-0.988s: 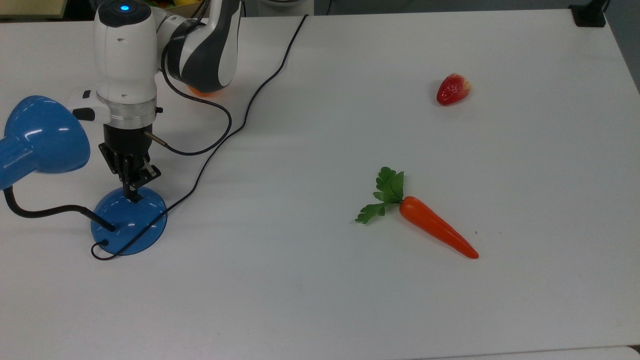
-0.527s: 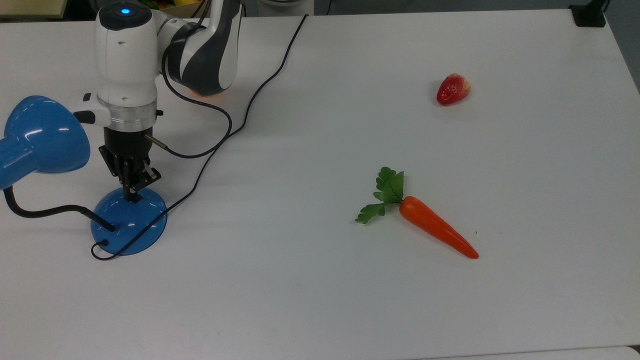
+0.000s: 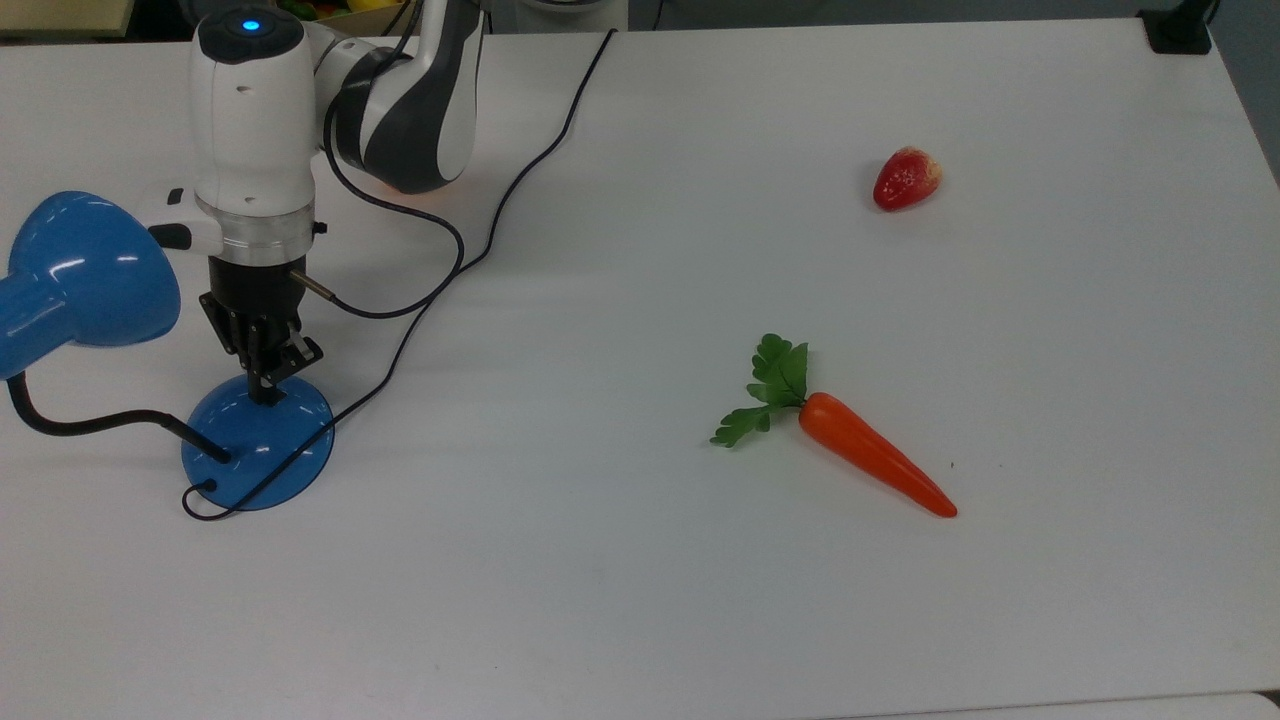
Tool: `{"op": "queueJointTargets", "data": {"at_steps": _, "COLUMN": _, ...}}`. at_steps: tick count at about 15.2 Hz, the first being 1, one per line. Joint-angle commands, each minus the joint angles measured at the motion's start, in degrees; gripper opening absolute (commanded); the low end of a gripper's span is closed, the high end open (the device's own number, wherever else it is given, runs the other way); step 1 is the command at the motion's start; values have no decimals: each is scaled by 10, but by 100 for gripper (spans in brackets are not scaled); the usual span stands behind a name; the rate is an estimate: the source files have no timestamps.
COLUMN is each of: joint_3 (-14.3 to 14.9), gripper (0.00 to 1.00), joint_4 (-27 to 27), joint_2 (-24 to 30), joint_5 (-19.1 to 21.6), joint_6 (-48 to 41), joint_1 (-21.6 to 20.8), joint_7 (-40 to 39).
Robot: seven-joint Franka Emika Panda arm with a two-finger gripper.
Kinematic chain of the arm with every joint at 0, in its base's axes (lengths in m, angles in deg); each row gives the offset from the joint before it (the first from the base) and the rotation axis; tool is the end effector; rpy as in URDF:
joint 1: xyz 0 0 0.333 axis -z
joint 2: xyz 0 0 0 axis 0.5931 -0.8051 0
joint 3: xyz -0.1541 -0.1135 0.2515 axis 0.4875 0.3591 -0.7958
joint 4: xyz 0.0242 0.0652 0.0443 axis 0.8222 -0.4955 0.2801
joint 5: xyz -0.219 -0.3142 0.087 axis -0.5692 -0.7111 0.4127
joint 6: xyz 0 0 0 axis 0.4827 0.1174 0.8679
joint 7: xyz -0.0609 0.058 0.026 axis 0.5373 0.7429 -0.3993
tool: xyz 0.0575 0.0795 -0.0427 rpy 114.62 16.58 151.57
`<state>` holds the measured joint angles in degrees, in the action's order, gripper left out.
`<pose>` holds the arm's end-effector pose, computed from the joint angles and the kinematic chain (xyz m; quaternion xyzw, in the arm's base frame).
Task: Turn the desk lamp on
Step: 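Lower the gripper fingertips onto the switch on the lamp base and press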
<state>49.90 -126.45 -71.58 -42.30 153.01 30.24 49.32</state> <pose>0.6991 -0.1650 0.3307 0.9320 -0.2652 0.2440 0.0399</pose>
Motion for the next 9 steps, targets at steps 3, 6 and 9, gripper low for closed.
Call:
{"op": "queueJointTargets", "data": {"at_steps": 3, "joint_3": 3, "gripper": 0, "joint_4": 32, "joint_2": -36, "joint_5": 15, "joint_6": 10, "joint_1": -4, "joint_7": 15}}
{"op": "queueJointTargets", "data": {"at_steps": 6, "joint_3": 3, "gripper": 0, "joint_4": 35, "joint_2": -37, "joint_5": 16, "joint_6": 10, "joint_1": -3, "joint_7": 15}}
{"op": "queueJointTargets", "data": {"at_steps": 9, "joint_3": 3, "gripper": 0, "joint_4": 35, "joint_2": -33, "joint_5": 18, "joint_6": 9, "joint_1": -3, "joint_7": 14}}
